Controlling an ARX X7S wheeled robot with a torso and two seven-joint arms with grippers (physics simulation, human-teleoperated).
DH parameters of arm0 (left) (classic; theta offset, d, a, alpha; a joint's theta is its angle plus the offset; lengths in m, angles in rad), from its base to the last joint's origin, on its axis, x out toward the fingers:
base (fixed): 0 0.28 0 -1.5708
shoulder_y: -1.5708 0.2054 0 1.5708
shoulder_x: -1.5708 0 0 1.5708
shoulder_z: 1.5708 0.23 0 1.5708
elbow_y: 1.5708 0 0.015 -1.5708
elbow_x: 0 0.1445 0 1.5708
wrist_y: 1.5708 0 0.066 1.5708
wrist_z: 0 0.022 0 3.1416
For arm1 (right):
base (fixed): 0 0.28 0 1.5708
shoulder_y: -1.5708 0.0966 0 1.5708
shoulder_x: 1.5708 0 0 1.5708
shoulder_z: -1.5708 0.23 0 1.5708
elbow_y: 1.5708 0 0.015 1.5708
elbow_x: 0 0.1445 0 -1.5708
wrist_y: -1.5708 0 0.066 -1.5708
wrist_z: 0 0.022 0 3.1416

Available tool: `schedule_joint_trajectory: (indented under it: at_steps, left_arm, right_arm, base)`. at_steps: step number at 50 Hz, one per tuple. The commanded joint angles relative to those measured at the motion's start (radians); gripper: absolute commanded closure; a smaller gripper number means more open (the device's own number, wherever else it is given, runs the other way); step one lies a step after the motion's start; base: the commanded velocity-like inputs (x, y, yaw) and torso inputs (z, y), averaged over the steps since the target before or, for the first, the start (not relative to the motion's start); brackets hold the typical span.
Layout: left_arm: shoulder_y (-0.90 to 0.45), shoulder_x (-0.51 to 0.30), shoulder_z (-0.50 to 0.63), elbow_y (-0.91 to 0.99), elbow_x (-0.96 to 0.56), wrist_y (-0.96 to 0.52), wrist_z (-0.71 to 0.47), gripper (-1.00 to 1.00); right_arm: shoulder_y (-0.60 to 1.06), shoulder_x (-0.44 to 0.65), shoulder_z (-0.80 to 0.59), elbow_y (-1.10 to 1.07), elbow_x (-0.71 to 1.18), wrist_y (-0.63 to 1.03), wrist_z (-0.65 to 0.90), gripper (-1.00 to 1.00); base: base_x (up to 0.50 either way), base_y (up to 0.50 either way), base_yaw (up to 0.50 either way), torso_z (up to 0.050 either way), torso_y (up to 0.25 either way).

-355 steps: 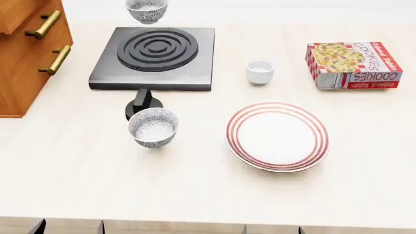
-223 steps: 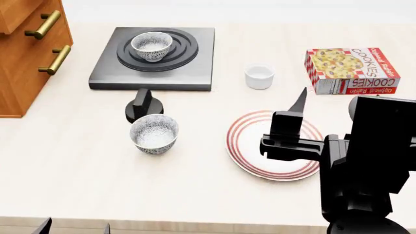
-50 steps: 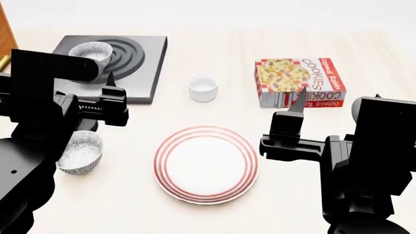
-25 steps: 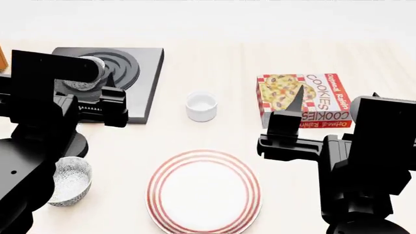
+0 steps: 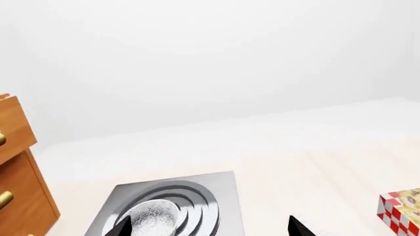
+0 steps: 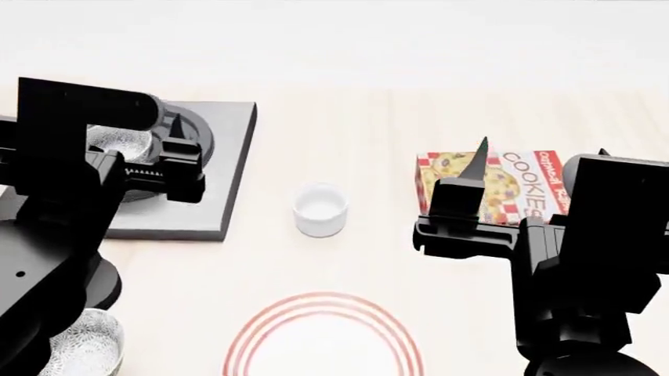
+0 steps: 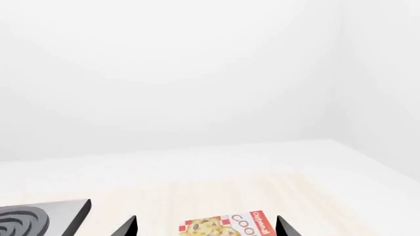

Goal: Pick the akita bowl on the stove and place it on the plate.

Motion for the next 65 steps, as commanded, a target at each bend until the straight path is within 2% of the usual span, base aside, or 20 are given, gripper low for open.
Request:
schedule_joint_trajectory:
  at_steps: [1, 49, 57, 65]
  left_arm:
    - [-0.005, 0.014, -0.02, -0.011, 0.008, -0.005, 0.02, -1.0]
    - [-0.032, -0.001, 0.001, -0.022, -0.014, -0.008, 0.011, -1.0]
    - [-0.183, 0.016, -0.041, -0.085, -0.038, -0.064, 0.01, -1.0]
    - [-0.387, 0.038, -0.086, -0.311, -0.053, -0.075, 0.034, -1.0]
  right_arm:
    - [-0.002, -0.016, 0.022, 0.0, -0.013, -0.001, -0.017, -1.0]
    - [-0.007, -0.003, 0.018, 0.011, 0.01, -0.022, 0.002, -1.0]
    - [-0.01, -0.004, 0.024, 0.007, 0.012, -0.015, 0.017, -1.0]
    - [-0.01, -0.001, 0.024, 0.01, 0.015, -0.016, 0.023, -1.0]
  base:
    - [0.26, 0.0, 0.0, 0.0, 0.0]
    - [0.24, 0.0, 0.0, 0.0, 0.0]
    - [0.0, 0.0, 0.0, 0.0, 0.0]
    - [0.0, 0.0, 0.0, 0.0, 0.0]
